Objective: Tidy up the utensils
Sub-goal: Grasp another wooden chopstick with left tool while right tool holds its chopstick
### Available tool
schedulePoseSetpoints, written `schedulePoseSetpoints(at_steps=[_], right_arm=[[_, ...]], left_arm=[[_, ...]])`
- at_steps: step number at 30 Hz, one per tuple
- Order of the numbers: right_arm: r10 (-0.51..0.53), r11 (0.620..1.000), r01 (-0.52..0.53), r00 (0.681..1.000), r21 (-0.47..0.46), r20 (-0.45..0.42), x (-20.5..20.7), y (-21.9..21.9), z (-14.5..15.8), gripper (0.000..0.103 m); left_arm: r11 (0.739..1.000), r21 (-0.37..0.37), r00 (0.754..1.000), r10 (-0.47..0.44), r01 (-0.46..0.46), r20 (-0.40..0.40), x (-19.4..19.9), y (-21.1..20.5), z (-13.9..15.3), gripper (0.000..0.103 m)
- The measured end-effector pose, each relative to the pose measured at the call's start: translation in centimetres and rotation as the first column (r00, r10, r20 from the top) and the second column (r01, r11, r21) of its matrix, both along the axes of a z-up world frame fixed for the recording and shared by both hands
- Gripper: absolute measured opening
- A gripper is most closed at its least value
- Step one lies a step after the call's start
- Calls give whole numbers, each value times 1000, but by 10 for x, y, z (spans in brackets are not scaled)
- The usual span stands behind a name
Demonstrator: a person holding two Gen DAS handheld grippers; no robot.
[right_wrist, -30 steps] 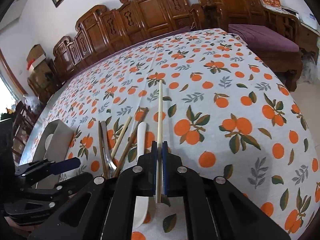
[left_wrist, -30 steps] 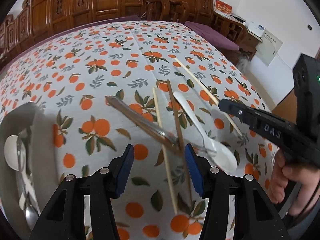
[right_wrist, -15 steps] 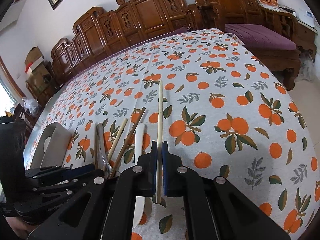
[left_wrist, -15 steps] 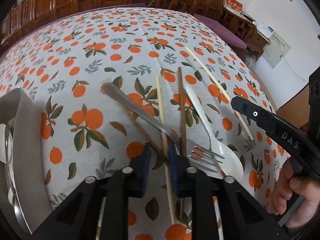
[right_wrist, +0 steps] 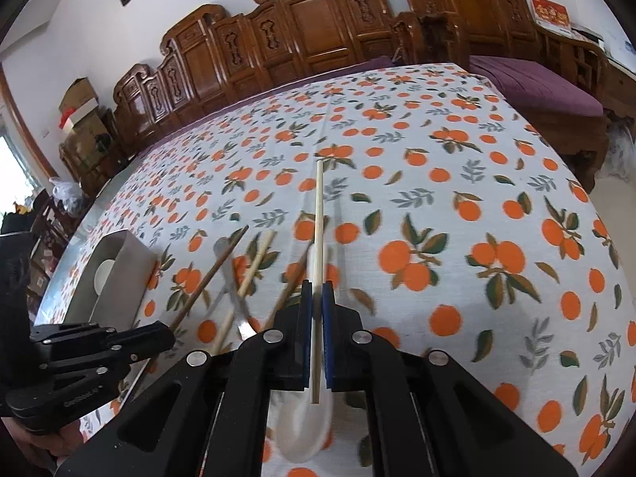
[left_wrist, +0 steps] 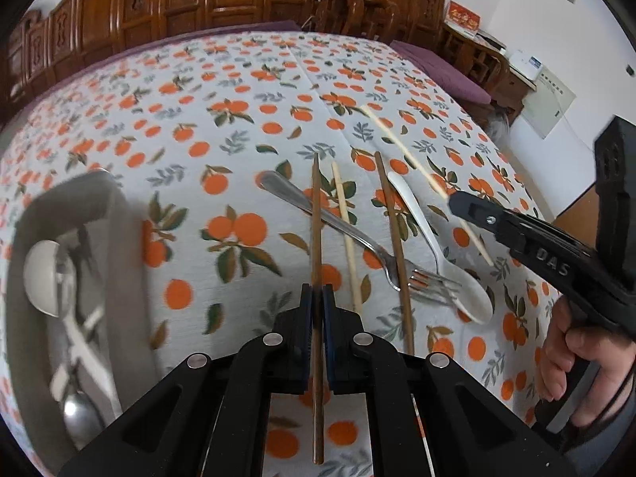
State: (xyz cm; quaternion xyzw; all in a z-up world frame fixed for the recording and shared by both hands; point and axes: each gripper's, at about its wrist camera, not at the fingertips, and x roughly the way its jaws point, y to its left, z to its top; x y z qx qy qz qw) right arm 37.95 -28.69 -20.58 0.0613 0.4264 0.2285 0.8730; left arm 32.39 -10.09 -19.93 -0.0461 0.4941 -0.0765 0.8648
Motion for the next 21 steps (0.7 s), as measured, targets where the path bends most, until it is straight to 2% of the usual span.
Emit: schedulePoseSetpoints(at_steps=[5, 14, 21], right_arm=[[43, 999, -43, 999, -8, 23, -8, 20, 7, 6], [114, 993, -111, 992, -46, 48, -24, 51, 14, 6], [140, 988, -137, 989, -71, 44, -25, 64, 11, 6]], left_arm=[[999, 37, 998, -13, 11, 54, -17, 16, 17, 4], [999, 44, 993, -12, 7, 120, -42, 55, 39, 4], [999, 44, 988, -8, 1, 157, -58, 83, 45, 4]])
